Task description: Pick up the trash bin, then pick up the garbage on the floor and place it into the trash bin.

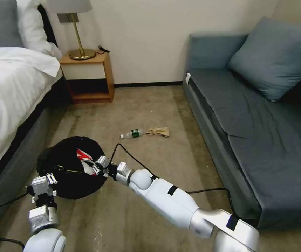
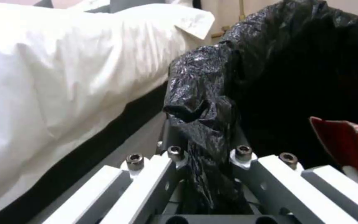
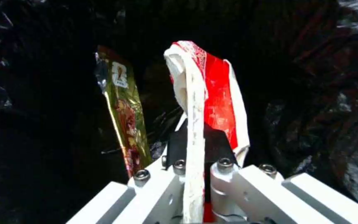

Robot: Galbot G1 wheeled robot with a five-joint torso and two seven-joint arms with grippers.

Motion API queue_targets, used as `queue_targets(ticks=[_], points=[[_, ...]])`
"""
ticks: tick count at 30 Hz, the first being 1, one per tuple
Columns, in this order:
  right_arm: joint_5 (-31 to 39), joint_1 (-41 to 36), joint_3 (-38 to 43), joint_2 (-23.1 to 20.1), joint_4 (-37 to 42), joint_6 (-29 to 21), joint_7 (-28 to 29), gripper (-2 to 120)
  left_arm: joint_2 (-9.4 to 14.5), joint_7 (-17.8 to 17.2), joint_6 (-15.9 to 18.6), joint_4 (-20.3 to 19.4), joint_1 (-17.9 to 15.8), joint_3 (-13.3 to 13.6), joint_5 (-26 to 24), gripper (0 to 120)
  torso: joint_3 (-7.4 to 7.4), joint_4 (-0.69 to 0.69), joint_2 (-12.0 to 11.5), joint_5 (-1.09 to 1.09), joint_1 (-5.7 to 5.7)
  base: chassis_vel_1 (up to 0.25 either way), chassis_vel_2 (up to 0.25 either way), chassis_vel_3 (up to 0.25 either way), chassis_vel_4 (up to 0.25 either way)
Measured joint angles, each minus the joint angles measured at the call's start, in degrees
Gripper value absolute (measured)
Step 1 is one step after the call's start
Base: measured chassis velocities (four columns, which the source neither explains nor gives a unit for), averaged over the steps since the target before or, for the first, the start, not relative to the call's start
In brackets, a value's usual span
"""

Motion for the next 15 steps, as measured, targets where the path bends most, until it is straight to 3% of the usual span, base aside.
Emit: queue_targets(ticks=[6, 12, 15], points=[[0.03, 0.39, -0.75, -0.09, 1.76, -0.33, 1.07, 28, -0.79, 0.03, 0.16, 1.04, -0.48, 0.53, 0.81, 7, 0.0, -0.01, 0.0, 0.0, 0.0, 0.0, 0.0, 0.0, 0.0], [0.9, 0.4, -1.5, -0.08, 4.57, -1.05, 1.4, 42, -0.7, 0.03, 0.01, 2.16, -0.63, 0.16, 0.95, 7, 0.0, 0.0, 0.0, 0.0, 0.0, 0.0, 0.0, 0.0, 0.0], [1.41, 0.05, -2.14, -0.09, 7.07, -1.61, 2.0, 57, -0.26, -0.07, -0.45, 3.31, -0.91, -0.56, 0.94, 7, 0.0, 0.0, 0.0, 0.0, 0.0, 0.0, 0.0, 0.0, 0.0]])
